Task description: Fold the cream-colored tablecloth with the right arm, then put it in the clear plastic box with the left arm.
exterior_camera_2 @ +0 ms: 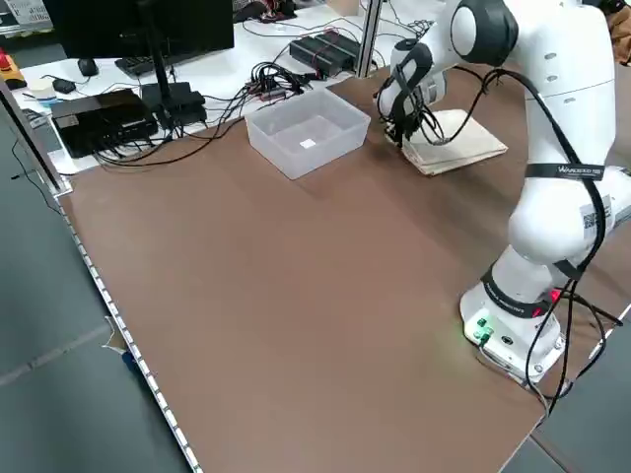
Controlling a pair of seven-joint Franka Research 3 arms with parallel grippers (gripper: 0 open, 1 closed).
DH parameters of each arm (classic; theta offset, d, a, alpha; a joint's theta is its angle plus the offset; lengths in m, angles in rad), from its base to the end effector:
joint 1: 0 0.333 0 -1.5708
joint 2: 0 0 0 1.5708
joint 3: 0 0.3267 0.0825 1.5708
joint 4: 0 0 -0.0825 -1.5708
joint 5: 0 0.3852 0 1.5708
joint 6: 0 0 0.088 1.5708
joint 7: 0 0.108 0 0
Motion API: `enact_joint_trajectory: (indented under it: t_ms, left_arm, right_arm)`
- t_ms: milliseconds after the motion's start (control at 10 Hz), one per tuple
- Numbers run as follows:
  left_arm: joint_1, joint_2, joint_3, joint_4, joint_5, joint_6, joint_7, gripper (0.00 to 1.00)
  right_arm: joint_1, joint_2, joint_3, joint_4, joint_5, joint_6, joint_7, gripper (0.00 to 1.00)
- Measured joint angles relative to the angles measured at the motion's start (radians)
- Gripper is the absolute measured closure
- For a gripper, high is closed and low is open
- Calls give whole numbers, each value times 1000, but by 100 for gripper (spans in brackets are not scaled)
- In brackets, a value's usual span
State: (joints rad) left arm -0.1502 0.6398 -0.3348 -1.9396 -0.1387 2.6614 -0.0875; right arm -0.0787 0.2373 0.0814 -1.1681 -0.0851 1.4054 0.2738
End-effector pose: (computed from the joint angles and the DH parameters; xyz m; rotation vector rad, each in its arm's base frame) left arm 0.5704 -0.2849 0.1827 2.8432 -0.2911 0.0378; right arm 0.6110 -0.0164 0.6686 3.0457 -0.4407 0.0146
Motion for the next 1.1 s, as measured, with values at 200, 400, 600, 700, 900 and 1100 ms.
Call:
enact_joint_trajectory:
  t_ms: [200,400,600,700,900,1100]
  left_arm:
    - [-1,-5,-1,1,0,-1,-6,93]
    - [1,-26,0,6,0,-33,-7,93]
    - [3,-78,6,17,0,-121,-7,93]
    - [4,-117,13,22,1,-180,-7,93]
    - [6,-207,23,30,73,-305,-31,93]
    - [-1,-284,18,71,193,-487,-146,93]
  right_arm:
    - [44,-55,-93,-75,44,0,-55,0]
    - [77,-98,-126,-142,60,1,-112,0]
    - [111,-124,-146,-196,60,3,-136,0]
    - [121,-128,-149,-206,61,4,-141,0]
    - [141,-128,-151,-212,61,11,-144,0]
    - [149,-128,-154,-214,61,13,-144,0]
